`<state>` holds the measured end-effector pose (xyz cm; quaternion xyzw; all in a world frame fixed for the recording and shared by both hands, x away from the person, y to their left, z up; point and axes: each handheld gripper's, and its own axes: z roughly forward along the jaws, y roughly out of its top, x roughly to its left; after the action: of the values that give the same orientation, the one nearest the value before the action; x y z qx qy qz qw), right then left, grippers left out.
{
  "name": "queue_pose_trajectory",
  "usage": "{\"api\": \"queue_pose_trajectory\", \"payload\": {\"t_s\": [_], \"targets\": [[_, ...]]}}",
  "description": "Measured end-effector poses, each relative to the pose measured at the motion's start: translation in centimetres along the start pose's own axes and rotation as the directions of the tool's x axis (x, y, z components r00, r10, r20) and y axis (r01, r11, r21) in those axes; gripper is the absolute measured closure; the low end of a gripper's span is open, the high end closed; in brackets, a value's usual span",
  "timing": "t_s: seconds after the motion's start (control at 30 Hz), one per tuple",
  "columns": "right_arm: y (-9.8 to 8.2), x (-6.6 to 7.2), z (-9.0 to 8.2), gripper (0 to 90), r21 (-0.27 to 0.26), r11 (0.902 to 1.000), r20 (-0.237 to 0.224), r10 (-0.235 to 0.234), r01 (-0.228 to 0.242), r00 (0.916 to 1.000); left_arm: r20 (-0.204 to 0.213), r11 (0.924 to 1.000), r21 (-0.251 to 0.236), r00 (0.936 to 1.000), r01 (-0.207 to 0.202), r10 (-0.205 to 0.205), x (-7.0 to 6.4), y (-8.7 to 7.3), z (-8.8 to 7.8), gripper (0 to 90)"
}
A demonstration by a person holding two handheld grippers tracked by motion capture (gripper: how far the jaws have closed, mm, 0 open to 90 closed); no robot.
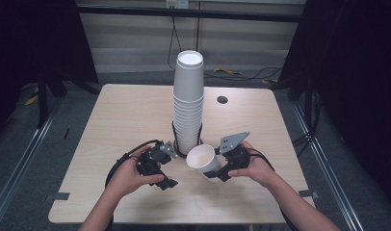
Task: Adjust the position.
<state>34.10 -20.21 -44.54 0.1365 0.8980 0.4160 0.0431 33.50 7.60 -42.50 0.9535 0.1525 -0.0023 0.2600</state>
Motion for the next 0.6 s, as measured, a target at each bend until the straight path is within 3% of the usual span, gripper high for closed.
{"api": "queue_pose_trajectory", "payload": {"t_s": [0.17, 0.27, 0.4, 0.5, 0.6], "targets": [[-0.8, -0.4, 0.4, 20.0, -0.029, 0.9995, 0.011, 0.014, -0.013, 0.9998, -0.017, 0.9986, -0.025, 0.9988, 0.047, -0.047, 0.1, -0.6, 0.1, 14.6], [-1.1, -0.5, 0.6, 19.7, -0.048, 0.9984, 0.015, 0.032, -0.032, 0.9994, -0.024, 0.9994, -0.012, 0.9991, 0.033, -0.033, 0.2, -0.9, 0.5, 14.6], [-1.5, -0.5, 0.5, 19.3, -0.069, 0.9972, 0.019, 0.029, -0.027, 0.9994, -0.051, 0.9988, -0.005, 0.9975, 0.049, -0.049, 0.1, -1.1, 0.9, 14.8], [-1.9, -0.6, 0.2, 19.2, -0.09, 0.9954, 0.028, 0.036, -0.033, 0.999, -0.041, 0.9983, -0.028, 0.9978, 0.05, -0.051, 0.2, -1.2, 1.1, 14.8], [-2.4, -0.6, 0.0, 19.1, -0.108, 0.9931, 0.022, 0.049, -0.046, 0.9986, -0.04, 0.9989, -0.02, 0.9982, 0.043, -0.044, 0.2, -1.5, 1.2, 14.8]]}}
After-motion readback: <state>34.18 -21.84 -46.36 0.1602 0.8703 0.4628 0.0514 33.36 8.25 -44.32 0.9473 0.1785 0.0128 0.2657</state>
